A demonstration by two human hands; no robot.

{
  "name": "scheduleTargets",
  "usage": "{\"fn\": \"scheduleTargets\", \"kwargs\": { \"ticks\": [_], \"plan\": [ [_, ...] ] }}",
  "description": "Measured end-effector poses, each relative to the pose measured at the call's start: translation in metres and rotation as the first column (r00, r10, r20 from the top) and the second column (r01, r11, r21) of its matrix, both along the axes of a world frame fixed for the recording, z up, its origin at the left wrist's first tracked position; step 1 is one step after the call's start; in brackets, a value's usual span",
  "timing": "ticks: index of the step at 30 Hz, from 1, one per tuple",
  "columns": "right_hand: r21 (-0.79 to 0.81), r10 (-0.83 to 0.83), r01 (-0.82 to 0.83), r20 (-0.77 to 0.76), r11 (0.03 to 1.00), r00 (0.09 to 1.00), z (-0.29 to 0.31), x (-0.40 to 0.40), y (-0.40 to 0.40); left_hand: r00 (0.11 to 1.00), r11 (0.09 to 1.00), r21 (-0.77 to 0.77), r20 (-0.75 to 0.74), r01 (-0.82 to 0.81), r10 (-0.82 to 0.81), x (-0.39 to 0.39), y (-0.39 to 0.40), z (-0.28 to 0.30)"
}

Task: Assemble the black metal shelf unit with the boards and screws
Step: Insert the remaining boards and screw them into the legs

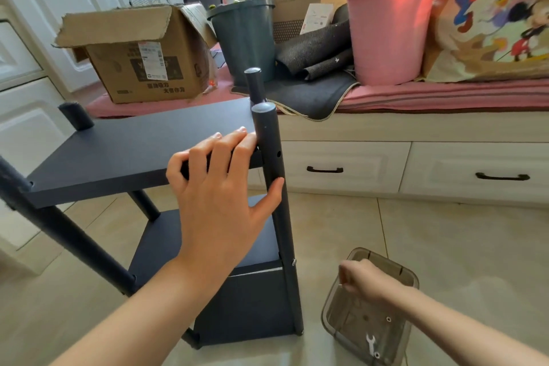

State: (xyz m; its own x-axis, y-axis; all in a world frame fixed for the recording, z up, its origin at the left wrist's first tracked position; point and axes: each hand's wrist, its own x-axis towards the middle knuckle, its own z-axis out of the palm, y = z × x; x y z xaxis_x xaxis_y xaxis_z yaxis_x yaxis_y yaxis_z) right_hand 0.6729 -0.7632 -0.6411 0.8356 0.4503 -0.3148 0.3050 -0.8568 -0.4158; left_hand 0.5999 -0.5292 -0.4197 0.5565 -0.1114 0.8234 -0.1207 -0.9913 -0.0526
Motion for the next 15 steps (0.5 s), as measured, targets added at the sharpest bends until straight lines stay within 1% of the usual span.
{"fn": "scheduleTargets", "kwargs": {
  "ticks": [3, 5, 7, 9, 11, 13, 15],
  "plan": [
    [0.189, -0.026, 0.019, 0.031, 0.982, 0.999, 0.064, -0.010, 0.007, 0.998, 1.000, 0.007, -0.061, 0.009, -0.009, -0.006, 0.001, 0.005],
    [0.329, -0.079, 0.069, 0.016, 0.942, 0.997, 0.108, -0.019, 0.012, 0.996, 1.000, 0.010, -0.090, 0.015, -0.014, -0.010, 0.002, 0.009],
    [0.474, -0.125, 0.115, -0.010, 0.873, 0.992, 0.149, -0.028, 0.018, 0.992, 1.000, -0.001, -0.121, 0.026, -0.026, -0.013, 0.002, 0.012],
    [0.586, -0.142, 0.121, -0.010, 0.801, 0.990, 0.185, -0.037, 0.023, 0.987, 0.999, -0.022, -0.158, 0.029, -0.032, -0.016, 0.002, 0.015],
    [0.666, -0.159, 0.106, 0.020, 0.739, 0.987, 0.214, -0.046, 0.028, 0.981, 0.998, -0.052, -0.191, 0.024, -0.033, -0.018, 0.001, 0.019],
    [0.742, -0.210, 0.091, 0.069, 0.664, 0.975, 0.234, -0.054, 0.033, 0.976, 0.994, -0.107, -0.210, 0.037, -0.059, -0.020, 0.000, 0.022],
    [0.808, -0.281, 0.080, 0.108, 0.583, 0.954, 0.250, -0.061, 0.038, 0.979, 0.983, -0.175, -0.182, 0.062, -0.094, -0.023, 0.000, 0.022]
  ]
}}
